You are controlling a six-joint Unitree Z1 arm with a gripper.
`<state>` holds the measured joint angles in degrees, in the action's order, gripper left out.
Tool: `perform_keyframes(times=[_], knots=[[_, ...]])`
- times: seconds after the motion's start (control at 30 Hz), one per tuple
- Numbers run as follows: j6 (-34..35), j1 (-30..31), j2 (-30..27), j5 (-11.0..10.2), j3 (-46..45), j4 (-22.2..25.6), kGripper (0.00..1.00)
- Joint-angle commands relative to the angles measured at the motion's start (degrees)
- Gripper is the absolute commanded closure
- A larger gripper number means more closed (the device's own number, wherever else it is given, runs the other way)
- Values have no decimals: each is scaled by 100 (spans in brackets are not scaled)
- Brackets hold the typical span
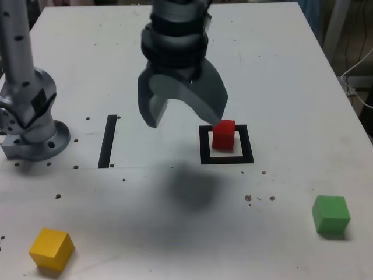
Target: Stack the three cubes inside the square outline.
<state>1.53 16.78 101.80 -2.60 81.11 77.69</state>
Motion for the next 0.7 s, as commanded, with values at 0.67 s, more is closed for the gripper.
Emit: perform_keyframes(times=[0.67], knots=[[1812,2442,-1042,725,-1448,-237,1]])
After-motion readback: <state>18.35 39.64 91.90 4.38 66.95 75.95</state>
